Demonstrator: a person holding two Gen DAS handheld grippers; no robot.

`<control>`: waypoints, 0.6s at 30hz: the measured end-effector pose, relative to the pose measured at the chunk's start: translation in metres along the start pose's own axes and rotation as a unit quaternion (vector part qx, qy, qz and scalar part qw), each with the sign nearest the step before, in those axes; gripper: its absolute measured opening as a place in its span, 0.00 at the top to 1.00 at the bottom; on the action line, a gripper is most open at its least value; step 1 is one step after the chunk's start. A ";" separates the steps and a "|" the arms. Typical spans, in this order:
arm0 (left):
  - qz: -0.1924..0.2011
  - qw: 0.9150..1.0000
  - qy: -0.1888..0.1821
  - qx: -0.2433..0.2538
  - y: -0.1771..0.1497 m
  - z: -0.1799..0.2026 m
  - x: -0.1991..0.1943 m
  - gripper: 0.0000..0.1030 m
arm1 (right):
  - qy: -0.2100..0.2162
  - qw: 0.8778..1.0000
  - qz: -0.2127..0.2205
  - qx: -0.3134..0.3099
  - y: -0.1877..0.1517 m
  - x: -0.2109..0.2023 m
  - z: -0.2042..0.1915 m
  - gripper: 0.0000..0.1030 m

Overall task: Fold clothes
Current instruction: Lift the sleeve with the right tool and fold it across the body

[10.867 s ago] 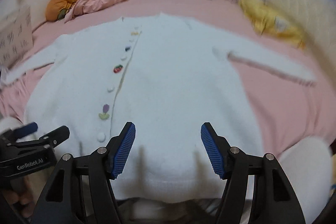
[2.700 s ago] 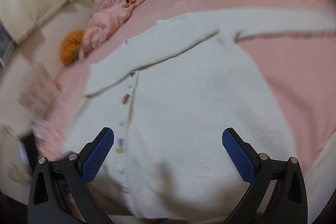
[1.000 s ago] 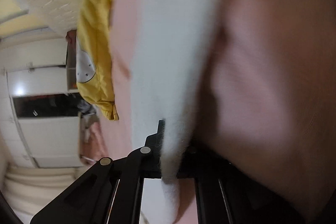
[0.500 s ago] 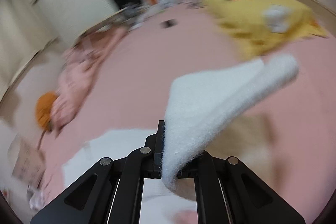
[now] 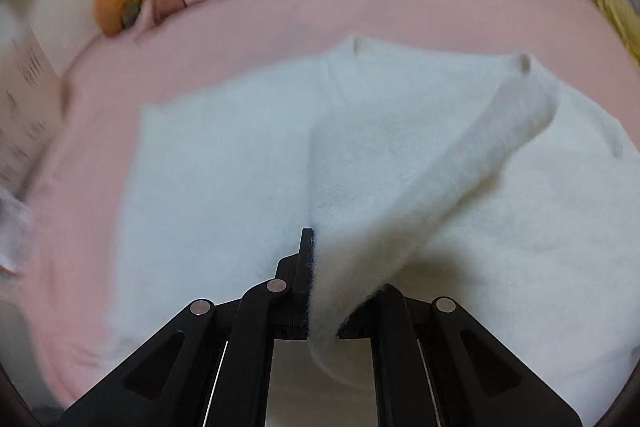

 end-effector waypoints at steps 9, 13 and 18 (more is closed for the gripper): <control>-0.018 1.000 -0.022 0.007 -0.002 0.006 0.011 0.00 | -0.124 0.981 -0.015 -0.146 -0.003 0.001 -0.039 0.88; -0.023 0.999 -0.025 0.002 -0.003 0.007 0.012 0.00 | -0.202 0.950 -0.015 -0.237 -0.015 0.004 -0.064 0.83; -0.030 0.999 -0.028 -0.004 -0.005 0.007 0.013 0.00 | -0.237 0.920 0.004 -0.312 -0.040 -0.007 -0.074 0.68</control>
Point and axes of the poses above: each gripper's, at about its wrist camera, not at the fingertips, and x roughly the way its jaws point, z to its right, y to its top, the point moved 2 cm from there along x, roughly the way its jaws point, and after that the axes turned 8 degrees about -z, right-handed, at the moved point
